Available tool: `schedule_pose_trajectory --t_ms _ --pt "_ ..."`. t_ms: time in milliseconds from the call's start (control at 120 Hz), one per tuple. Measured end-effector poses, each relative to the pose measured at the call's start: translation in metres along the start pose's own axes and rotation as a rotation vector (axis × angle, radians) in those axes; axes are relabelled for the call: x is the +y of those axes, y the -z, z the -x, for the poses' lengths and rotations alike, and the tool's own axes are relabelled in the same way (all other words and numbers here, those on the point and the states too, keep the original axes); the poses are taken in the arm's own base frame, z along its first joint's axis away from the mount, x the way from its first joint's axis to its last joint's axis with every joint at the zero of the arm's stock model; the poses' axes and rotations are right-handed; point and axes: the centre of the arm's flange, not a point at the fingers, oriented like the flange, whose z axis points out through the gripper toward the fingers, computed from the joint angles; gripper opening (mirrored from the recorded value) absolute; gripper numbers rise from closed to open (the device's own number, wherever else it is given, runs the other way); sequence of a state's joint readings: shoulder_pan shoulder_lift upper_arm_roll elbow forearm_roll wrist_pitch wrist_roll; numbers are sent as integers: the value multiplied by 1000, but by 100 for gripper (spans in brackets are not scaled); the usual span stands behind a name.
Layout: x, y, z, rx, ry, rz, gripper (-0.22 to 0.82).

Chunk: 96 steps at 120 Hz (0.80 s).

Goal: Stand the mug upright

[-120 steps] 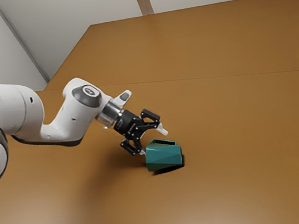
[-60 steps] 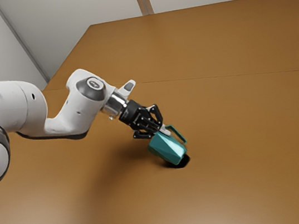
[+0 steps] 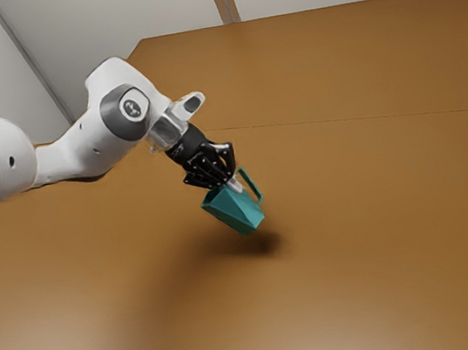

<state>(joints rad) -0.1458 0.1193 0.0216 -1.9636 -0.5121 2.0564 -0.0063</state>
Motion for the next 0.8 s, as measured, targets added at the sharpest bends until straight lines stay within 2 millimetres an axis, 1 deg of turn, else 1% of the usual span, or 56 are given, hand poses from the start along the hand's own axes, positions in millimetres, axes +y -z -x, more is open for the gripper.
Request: schedule_pose_trajectory --t_ms 117,200,258,333,517,675,800 --pt "-6 18 12 29 -51 -148 -18" --pt "-12 26 23 44 -75 -234 -18" --pt "-18 28 32 50 -88 -288 -18" --pt "-27 26 43 57 -103 -351 -18" --pt "-43 16 55 87 -146 -460 -18" --pt "-55 11 59 110 -155 -491 -18" --pt "-64 0 63 109 -155 -498 -18"
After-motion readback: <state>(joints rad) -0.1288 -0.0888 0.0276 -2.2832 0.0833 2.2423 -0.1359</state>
